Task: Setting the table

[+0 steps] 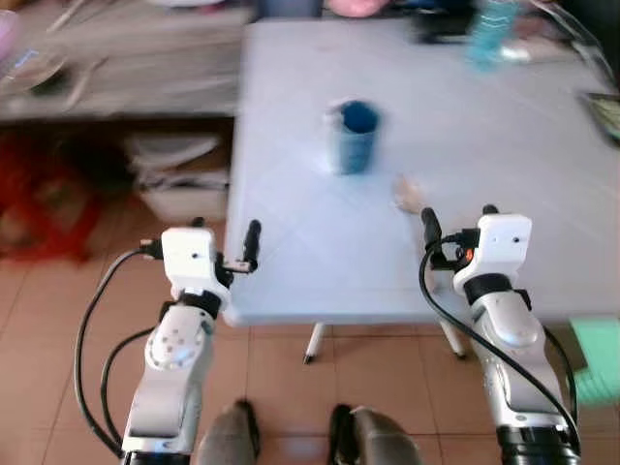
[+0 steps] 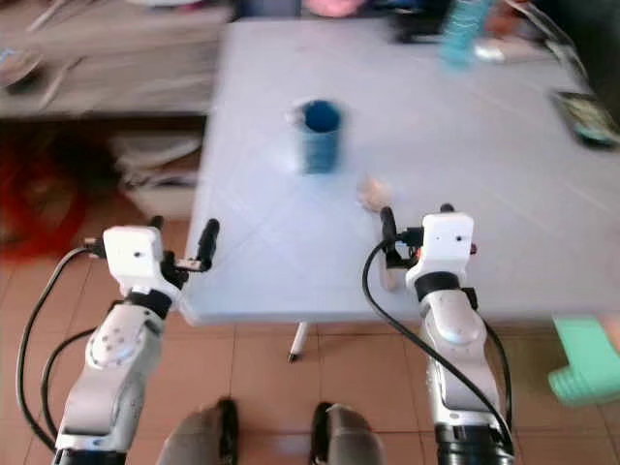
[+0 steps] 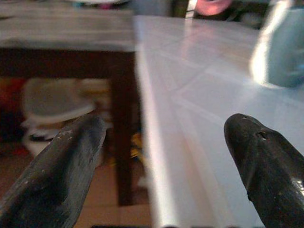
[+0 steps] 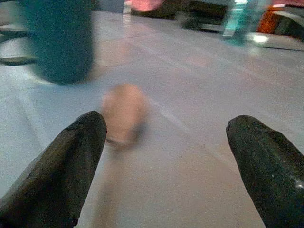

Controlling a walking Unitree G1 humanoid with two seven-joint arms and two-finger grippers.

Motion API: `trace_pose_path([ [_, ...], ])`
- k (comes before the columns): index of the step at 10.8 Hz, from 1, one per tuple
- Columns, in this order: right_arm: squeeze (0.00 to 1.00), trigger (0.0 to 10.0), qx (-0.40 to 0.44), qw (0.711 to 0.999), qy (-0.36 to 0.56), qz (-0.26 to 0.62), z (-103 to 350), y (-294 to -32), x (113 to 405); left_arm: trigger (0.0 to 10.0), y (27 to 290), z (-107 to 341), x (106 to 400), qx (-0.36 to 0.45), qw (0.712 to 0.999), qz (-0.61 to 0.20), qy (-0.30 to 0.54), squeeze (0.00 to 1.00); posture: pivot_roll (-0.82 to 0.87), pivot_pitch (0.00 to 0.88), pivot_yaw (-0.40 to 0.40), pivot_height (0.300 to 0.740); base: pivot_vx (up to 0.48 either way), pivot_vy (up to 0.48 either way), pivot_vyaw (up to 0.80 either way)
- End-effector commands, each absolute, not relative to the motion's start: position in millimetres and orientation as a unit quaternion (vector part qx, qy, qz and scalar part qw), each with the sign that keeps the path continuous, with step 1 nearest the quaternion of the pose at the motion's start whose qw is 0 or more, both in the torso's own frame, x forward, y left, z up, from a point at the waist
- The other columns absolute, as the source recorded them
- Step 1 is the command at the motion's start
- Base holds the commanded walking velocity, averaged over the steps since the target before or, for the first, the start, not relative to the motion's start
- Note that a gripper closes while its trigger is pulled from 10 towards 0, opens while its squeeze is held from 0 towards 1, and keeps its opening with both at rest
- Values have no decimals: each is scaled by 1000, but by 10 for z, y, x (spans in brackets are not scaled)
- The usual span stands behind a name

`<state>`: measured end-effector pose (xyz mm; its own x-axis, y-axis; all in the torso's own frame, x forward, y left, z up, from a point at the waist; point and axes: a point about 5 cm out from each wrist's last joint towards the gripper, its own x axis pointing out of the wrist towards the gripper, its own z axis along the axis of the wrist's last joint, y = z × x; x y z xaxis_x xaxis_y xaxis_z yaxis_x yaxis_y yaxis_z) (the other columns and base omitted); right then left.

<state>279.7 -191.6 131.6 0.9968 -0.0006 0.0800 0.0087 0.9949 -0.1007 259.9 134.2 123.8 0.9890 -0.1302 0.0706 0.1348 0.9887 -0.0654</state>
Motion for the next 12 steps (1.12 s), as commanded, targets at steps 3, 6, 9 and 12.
trace_pose_path([
  [3, 0, 10000, -51, 999, -11, 4, 1228, -1930, 2767, 10000, 1397, 1251, 2538, -25, 998, -59, -28, 0, -19, 226, 14, 740, 0, 0, 0],
  [6, 0, 10000, -63, 998, 14, -2, 1133, -1952, 2638, 10000, 1418, 1251, 2518, -24, 997, -63, -23, 0, -24, 235, 12, 740, 0, 0, 0],
  [9, 0, 10000, -51, 999, 17, -1, 1203, -1989, 2580, 10000, 1424, 1266, 2505, -14, 996, -85, -20, 0, -27, 245, 7, 740, 0, 0, 0],
  [12, 0, 10000, -16, 999, 49, 13, 1186, -2072, 2450, 10000, 1384, 1227, 2449, -8, 992, -125, -5, 0, -33, 251, 16, 740, 0, 0, 0],
])
